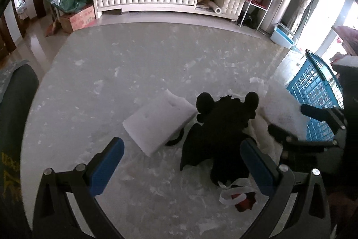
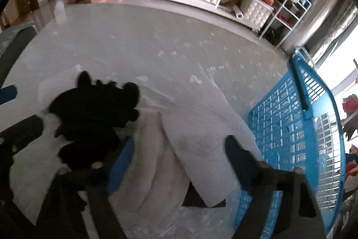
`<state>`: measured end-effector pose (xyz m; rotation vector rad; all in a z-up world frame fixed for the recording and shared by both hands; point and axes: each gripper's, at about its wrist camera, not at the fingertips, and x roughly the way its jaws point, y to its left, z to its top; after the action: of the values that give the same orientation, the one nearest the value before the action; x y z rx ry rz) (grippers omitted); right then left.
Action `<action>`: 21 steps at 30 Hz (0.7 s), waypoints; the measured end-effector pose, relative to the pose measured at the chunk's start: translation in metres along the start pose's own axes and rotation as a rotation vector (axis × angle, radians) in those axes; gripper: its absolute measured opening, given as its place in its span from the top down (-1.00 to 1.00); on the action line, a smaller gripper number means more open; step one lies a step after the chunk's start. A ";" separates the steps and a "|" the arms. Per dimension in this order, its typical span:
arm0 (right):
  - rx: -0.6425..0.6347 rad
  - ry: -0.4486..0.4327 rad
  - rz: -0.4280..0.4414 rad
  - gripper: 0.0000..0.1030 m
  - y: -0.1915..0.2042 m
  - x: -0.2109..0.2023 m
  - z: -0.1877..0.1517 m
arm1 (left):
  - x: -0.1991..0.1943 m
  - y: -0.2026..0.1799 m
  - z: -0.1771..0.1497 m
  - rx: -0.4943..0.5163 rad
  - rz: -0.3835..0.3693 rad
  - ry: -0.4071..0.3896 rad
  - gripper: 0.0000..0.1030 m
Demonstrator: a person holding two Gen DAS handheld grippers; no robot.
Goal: Organize soft objects
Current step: 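Reach the right tool to the white bubble pad and grasp it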
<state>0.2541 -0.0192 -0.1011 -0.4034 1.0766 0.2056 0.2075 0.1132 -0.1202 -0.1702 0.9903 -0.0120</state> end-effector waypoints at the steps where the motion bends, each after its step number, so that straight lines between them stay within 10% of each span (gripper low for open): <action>1: 0.007 0.016 -0.003 -0.20 -0.003 0.003 0.001 | 0.003 0.001 0.000 0.002 -0.006 0.003 -1.00; 12: 0.032 0.068 0.026 0.25 -0.016 0.001 -0.006 | 0.010 0.015 0.000 -0.035 -0.019 0.017 -1.00; 21: 0.003 0.074 0.039 0.15 0.005 -0.020 -0.020 | 0.009 0.014 -0.002 -0.042 -0.020 0.014 -1.00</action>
<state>0.2266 -0.0230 -0.0928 -0.3905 1.1581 0.2247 0.2101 0.1260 -0.1308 -0.2188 1.0030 -0.0109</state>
